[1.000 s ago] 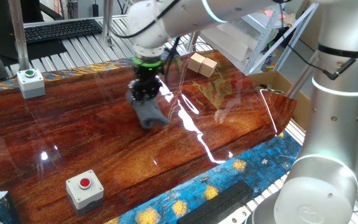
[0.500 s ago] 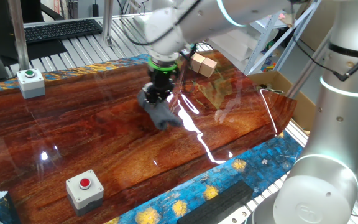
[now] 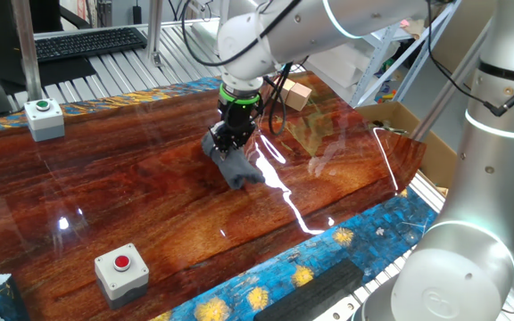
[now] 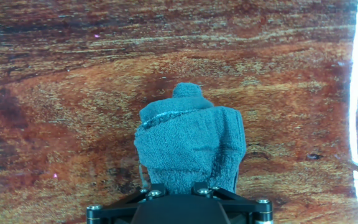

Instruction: Clean the table with a cloth

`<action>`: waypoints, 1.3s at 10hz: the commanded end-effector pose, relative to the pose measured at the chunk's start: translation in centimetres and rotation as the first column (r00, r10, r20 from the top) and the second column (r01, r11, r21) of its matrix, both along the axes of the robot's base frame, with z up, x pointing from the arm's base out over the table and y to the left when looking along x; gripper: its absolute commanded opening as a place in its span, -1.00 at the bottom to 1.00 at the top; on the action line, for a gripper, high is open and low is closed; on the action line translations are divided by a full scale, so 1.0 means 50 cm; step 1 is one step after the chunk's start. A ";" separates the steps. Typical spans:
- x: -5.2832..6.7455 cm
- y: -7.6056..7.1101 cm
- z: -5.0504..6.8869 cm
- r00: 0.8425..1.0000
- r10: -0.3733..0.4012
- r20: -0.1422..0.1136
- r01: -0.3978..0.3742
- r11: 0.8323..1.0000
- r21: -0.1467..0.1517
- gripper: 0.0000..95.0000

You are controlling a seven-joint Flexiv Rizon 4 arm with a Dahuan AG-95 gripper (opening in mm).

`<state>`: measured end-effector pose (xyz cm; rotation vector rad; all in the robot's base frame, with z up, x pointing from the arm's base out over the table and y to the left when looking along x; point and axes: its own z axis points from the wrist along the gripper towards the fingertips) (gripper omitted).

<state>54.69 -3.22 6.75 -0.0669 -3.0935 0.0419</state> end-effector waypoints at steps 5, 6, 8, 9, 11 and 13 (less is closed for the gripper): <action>-0.004 0.000 0.002 0.999 0.033 -0.017 -0.032 0.999 0.029 -1.00; -0.004 0.001 0.002 0.999 0.032 -0.019 -0.032 0.999 0.027 -1.00; -0.004 0.001 0.002 0.999 0.030 -0.022 -0.030 0.999 0.029 -0.60; -0.004 0.001 0.002 0.999 0.029 -0.024 -0.028 0.999 0.029 -0.60; -0.005 0.002 0.003 0.999 0.028 -0.025 -0.028 0.999 0.027 -0.60; -0.006 0.003 0.003 0.999 0.022 -0.027 -0.021 0.999 0.029 0.20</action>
